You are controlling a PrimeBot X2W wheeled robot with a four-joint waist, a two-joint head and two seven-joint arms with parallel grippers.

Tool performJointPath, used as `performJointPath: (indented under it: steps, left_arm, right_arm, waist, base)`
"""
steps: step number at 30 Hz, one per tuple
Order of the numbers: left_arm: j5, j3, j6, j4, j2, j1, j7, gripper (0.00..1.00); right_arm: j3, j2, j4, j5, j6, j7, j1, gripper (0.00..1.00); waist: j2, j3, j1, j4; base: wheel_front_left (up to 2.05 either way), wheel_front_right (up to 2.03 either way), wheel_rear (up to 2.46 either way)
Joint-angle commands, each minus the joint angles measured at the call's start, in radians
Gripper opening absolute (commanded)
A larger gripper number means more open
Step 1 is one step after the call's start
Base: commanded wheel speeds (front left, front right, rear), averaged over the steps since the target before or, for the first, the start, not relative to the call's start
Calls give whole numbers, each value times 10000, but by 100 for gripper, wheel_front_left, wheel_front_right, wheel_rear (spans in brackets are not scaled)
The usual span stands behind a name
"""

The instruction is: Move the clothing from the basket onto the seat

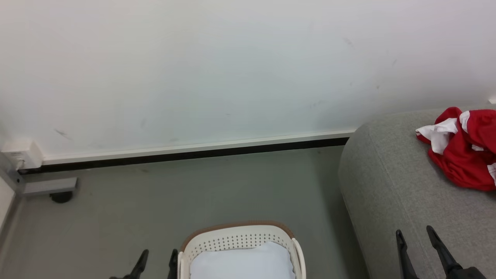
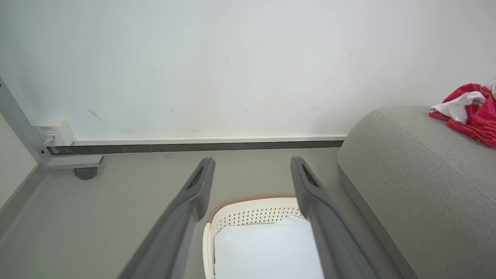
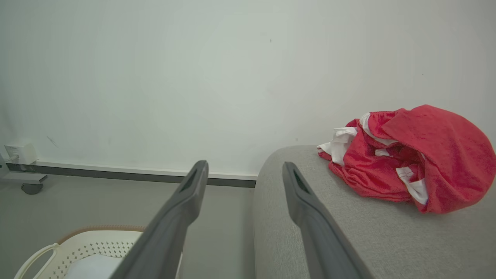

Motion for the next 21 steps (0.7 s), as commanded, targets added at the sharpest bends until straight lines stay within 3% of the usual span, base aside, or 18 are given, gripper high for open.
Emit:
performJointPath:
  steps: [1,9,10,16,21]
  left_arm:
    - [154,325,-55,-70,-45,341,-4,100]
    - [514,1334,-363,-219,-387,834,-4,100]
    - [422,1316,-375,-193,-421,727,0,0]
    - [205,1254,-421,140,-592,861,57,0]
    - [-689,1505,-632,167,-676,708,307,0]
  right_arm:
    - [130,-23,137,189,-22,1,206,100]
    - [444,-20,424,491,-22,1,354,100]
    - [458,2,429,468,2,0,256,0]
    - [464,58,757,747,2,70,351,0]
    - [364,52,721,1797,1,336,228,0]
  waist:
    - [0,-224,4,259]
    - [0,-365,4,556]
    - [0,-362,4,549]
    - [0,-354,4,555]
    - [0,-323,4,574]
  base:
    - [0,0,0]
    - [0,0,0]
    - [0,0,0]
    - [0,0,0]
    - [0,0,0]
